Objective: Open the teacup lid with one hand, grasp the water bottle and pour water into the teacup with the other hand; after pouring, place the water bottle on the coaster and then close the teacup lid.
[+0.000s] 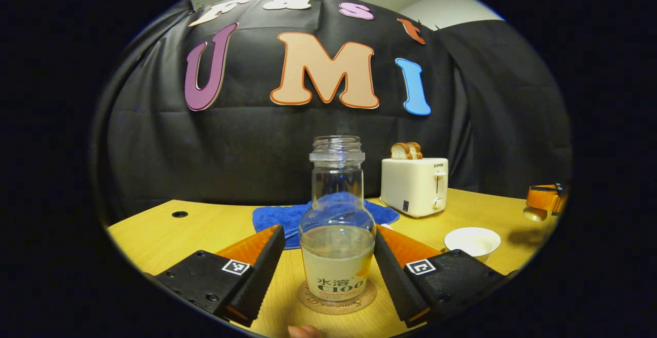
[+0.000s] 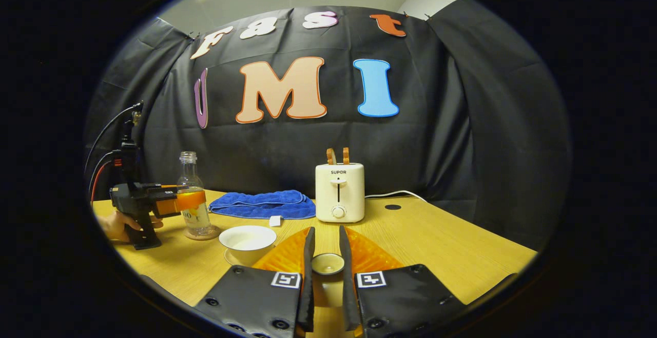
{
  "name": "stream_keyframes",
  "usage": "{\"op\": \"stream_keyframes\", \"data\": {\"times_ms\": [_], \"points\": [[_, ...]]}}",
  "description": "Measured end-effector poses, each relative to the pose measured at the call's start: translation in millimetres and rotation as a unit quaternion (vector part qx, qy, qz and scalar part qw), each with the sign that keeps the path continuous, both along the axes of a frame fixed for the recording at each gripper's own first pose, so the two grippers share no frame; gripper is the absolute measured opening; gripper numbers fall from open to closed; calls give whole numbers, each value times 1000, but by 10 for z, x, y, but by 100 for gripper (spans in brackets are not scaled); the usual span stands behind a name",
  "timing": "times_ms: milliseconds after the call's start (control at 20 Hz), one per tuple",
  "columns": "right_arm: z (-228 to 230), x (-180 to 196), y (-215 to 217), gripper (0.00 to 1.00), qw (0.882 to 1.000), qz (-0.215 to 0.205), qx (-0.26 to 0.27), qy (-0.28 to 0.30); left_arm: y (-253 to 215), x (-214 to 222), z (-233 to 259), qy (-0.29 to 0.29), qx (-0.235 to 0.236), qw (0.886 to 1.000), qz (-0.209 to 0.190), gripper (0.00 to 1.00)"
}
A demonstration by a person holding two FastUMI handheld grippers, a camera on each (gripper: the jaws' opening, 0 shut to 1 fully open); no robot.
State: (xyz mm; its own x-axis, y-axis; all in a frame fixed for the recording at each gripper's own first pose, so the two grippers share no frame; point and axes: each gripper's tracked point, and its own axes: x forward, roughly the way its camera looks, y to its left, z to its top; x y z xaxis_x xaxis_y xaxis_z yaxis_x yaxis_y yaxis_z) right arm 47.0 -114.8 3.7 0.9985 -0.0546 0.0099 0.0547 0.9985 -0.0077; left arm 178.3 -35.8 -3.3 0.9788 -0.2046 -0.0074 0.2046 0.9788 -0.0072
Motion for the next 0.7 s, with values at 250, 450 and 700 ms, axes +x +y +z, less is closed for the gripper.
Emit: {"op": "stream_keyframes", "data": {"times_ms": [250,450,700], "points": [[39,69,313,25,999,48,23,-4,86,-243,-3,0,-2,1000,6,95],[2,280,620,25,996,81,40,-1,307,-632,13,-1,-1,999,34,95],[153,530,1028,25,995,102,8,-12,470,-1171,38,-3,0,999,50,95]]}}
